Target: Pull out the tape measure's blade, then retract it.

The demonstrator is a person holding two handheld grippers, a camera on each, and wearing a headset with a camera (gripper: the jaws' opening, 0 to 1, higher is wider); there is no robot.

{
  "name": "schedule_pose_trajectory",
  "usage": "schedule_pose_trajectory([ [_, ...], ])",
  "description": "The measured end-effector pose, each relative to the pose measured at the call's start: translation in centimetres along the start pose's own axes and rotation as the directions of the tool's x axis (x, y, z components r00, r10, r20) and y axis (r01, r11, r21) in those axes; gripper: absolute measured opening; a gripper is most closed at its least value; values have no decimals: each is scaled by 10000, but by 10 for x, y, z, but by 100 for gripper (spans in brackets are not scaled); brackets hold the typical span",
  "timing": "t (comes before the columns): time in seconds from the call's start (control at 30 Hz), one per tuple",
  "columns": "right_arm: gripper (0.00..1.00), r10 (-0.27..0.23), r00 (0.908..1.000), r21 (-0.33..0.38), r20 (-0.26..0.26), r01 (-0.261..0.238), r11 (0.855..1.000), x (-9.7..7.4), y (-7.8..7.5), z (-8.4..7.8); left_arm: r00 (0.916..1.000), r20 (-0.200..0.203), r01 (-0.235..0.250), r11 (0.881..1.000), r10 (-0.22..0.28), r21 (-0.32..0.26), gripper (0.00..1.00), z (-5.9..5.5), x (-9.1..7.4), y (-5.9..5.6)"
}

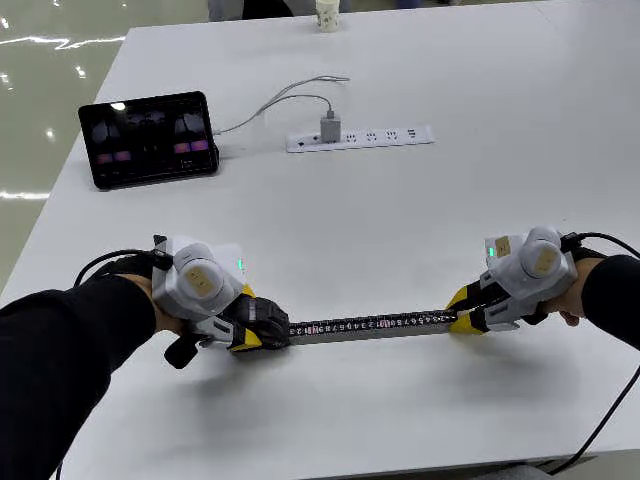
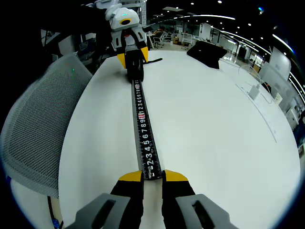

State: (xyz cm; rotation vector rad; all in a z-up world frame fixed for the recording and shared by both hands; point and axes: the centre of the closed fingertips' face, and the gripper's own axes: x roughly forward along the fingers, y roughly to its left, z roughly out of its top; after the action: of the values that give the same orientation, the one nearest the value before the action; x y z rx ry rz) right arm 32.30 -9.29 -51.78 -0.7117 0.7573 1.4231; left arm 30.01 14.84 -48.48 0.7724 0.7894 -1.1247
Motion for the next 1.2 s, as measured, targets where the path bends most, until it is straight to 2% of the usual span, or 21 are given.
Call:
schedule_pose_trajectory([
  [0.6,10,45,10000,84,-32,-45,10000,-4,-3,-10,10000,-25,-12,10000,12,22,29,0,0,0],
  [1.2,10,132,9999,216,-23,-131,9997,-4,-4,-13,10000,17,-4,10000,4,20,29,1,1,-1],
])
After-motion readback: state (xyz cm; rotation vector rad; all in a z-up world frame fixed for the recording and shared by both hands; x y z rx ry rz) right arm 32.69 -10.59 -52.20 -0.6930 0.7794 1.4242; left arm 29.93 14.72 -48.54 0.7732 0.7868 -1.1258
